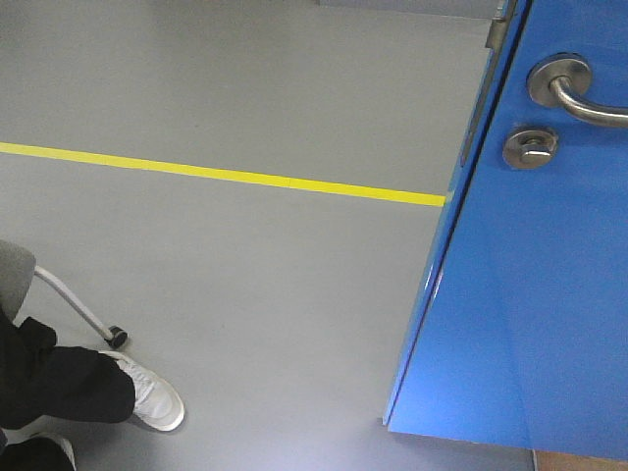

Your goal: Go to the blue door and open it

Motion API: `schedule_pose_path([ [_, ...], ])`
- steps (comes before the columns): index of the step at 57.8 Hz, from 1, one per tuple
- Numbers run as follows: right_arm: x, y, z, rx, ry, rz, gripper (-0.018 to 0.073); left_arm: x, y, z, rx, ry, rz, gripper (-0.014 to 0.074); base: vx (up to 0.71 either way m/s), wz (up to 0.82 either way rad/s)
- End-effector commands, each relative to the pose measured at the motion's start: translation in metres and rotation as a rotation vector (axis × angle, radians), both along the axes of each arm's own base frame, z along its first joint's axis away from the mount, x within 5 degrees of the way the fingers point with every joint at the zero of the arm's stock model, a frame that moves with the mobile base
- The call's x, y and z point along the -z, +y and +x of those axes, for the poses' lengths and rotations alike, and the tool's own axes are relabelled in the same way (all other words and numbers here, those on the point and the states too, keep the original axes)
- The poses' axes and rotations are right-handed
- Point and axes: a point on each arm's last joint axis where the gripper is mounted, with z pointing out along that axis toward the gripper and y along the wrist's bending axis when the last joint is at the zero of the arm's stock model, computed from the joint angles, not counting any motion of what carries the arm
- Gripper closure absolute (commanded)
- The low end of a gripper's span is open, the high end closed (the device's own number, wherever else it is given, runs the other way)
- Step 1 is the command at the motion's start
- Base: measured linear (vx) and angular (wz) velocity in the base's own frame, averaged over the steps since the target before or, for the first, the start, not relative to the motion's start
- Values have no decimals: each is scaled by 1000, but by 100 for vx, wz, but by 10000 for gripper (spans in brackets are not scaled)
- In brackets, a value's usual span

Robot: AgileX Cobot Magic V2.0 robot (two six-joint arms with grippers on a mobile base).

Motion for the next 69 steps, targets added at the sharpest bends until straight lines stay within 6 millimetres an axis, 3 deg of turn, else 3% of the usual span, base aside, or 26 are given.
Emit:
schedule_pose_path([
  [1, -17, -1, -11, 27, -108, 9, 547, -17, -1, -1, 11, -124, -9, 524, 15, 3],
  [69, -16, -2, -10, 27, -105, 9, 547, -17, -1, -1, 11, -124, -9, 524, 5, -2],
])
